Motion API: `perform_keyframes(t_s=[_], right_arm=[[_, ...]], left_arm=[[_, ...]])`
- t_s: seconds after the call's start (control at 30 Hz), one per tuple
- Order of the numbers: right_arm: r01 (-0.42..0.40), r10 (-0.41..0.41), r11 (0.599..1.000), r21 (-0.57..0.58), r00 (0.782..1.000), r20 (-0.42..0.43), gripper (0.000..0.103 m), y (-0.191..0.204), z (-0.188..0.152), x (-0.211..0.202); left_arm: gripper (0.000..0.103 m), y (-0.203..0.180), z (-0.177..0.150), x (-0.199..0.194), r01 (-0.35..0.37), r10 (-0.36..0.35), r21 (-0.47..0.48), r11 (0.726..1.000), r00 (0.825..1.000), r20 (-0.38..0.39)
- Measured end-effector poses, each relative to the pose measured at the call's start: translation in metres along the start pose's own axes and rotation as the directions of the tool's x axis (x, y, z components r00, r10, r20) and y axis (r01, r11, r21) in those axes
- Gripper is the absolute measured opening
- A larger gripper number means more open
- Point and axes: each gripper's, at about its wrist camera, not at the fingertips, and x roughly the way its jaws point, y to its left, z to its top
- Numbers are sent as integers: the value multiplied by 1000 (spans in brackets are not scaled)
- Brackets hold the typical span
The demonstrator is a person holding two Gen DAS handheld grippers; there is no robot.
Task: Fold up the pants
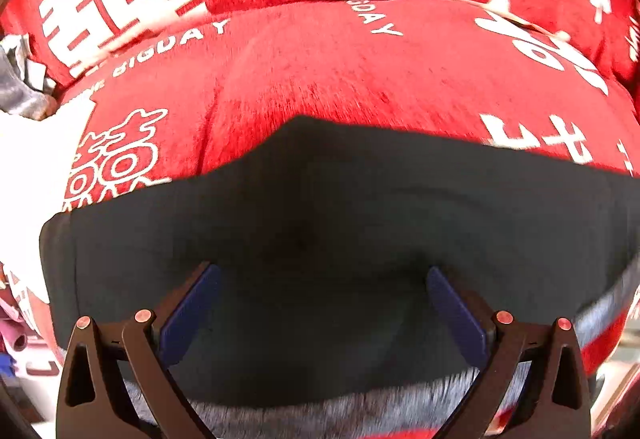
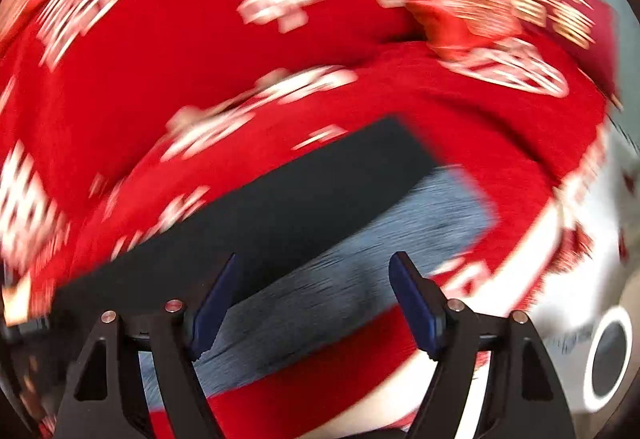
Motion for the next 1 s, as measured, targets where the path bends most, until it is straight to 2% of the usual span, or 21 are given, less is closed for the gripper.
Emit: perform_keyframes(t_s=[0.1, 0.17, 0.23, 0.3, 0.4, 0.47, 0.53, 0.63, 0.73, 0.8, 0.9, 1.0], right_arm=[[-70, 59, 986, -153, 995, -79, 80, 60, -10, 18], [-97, 68, 970, -221, 989, -133, 80, 87, -17, 30], [-77, 24, 950, -303, 984, -176, 80, 109, -27, 46], [-43, -12, 933, -357, 989, -150, 81, 116, -30, 48], [-81, 25, 932, -353, 987, -161, 82, 102, -32, 44], [-49, -4, 925, -378, 990, -138, 83, 89, -33, 40], [-50, -5, 931, -361, 989, -149, 89, 71, -32, 37], [-6, -42, 965, -261, 983, -179, 102, 41, -25, 43], [11, -39, 991, -132, 977, -211, 102, 13, -21, 43], [41, -63, 992, -116, 978, -198, 102, 12, -19, 36], [33, -54, 991, -129, 986, -156, 102, 25, -13, 26], [43, -67, 988, -149, 985, -161, 102, 45, -5, 33]], left_arm=[[103, -5, -15, 0, -16, 16, 50, 999, 1000, 0], [103, -8, -26, 6, -45, 45, 96, 994, 999, -2], [103, 0, -31, 6, -24, 24, 85, 996, 1000, 3], [103, 12, -39, 6, -8, 9, 65, 998, 1000, -16], [103, 30, -52, 9, 20, -19, 37, 999, 999, -25], [103, 45, -61, 8, 34, -34, 7, 999, 999, -19], [103, 62, -67, 10, 51, -52, -29, 998, 998, -25], [103, 83, -71, 11, 63, -66, -90, 994, 997, -33], [103, 92, -74, 6, 22, -24, -106, 994, 1000, -18], [103, 91, -72, 3, 19, -20, -108, 994, 1000, -13], [103, 80, -60, -1, 53, -52, -107, 993, 999, 9], [103, 58, -31, -5, 65, -60, -86, 994, 997, 52]])
